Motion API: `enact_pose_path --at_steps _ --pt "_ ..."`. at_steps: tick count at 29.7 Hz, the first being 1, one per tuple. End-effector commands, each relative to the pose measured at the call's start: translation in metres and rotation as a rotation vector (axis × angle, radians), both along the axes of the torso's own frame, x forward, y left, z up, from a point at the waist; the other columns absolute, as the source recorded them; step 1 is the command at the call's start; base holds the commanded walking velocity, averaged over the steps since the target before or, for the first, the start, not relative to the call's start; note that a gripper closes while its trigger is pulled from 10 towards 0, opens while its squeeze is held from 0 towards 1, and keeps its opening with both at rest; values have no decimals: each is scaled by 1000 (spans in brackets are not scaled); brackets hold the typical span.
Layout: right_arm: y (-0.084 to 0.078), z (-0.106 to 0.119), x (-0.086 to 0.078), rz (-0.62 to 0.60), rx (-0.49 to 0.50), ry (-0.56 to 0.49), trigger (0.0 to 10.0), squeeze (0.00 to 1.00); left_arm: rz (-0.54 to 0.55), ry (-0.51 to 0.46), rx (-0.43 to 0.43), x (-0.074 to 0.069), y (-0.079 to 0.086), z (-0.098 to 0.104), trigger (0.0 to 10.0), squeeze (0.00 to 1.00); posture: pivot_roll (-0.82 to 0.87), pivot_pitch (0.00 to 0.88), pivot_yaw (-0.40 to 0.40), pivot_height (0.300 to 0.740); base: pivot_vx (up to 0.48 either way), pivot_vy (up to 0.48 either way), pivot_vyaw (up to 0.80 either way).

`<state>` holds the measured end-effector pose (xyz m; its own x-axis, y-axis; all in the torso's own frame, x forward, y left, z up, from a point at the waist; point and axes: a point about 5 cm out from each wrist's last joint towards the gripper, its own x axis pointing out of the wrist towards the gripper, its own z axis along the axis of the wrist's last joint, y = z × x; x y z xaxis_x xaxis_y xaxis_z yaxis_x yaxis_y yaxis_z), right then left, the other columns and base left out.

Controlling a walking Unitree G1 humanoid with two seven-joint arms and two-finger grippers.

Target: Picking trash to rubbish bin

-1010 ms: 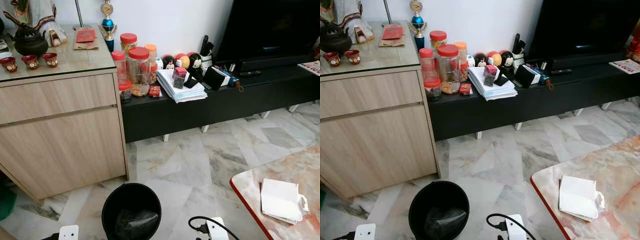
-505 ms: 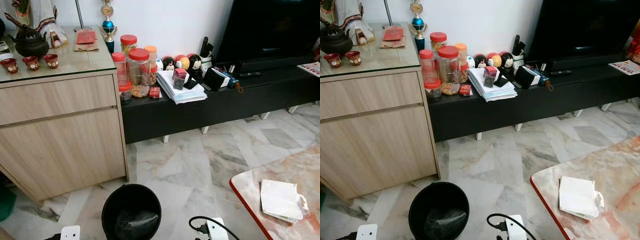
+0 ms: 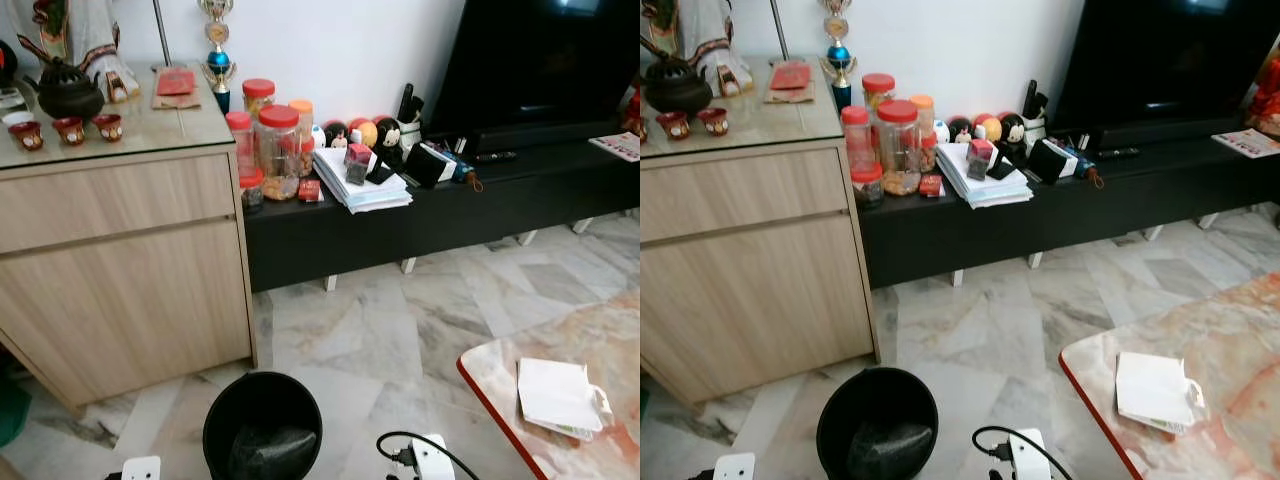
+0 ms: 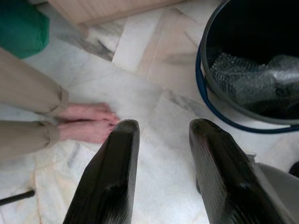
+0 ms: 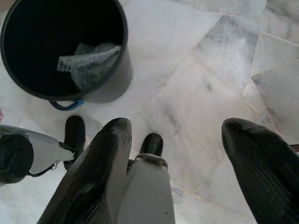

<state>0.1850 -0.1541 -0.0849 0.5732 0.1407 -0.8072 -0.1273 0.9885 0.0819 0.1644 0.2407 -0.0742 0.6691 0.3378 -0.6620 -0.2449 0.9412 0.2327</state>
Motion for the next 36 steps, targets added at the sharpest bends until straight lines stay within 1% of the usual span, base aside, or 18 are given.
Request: enact_pose_path --at_steps 1,19,32,36 --pt "0 -1 -2 -12 5 5 10000 0 6 17 -7 -6 0 -3 10000 0 48 7 -72 740 -285 0 0" --pt "4 1 1 -9 24 -11 10000 0 -5 12 -5 -3 1 -2 10000 0 50 0 -69 740 -292 0 0" --pt "6 3 5 -3 33 -28 10000 0 -1 11 -8 -4 -1 -2 10000 0 50 19 -78 740 -293 0 0" --pt "8 4 8 11 36 -39 10000 0 0 9 -3 -3 -1 -2 10000 0 51 21 -80 740 0 0 0"
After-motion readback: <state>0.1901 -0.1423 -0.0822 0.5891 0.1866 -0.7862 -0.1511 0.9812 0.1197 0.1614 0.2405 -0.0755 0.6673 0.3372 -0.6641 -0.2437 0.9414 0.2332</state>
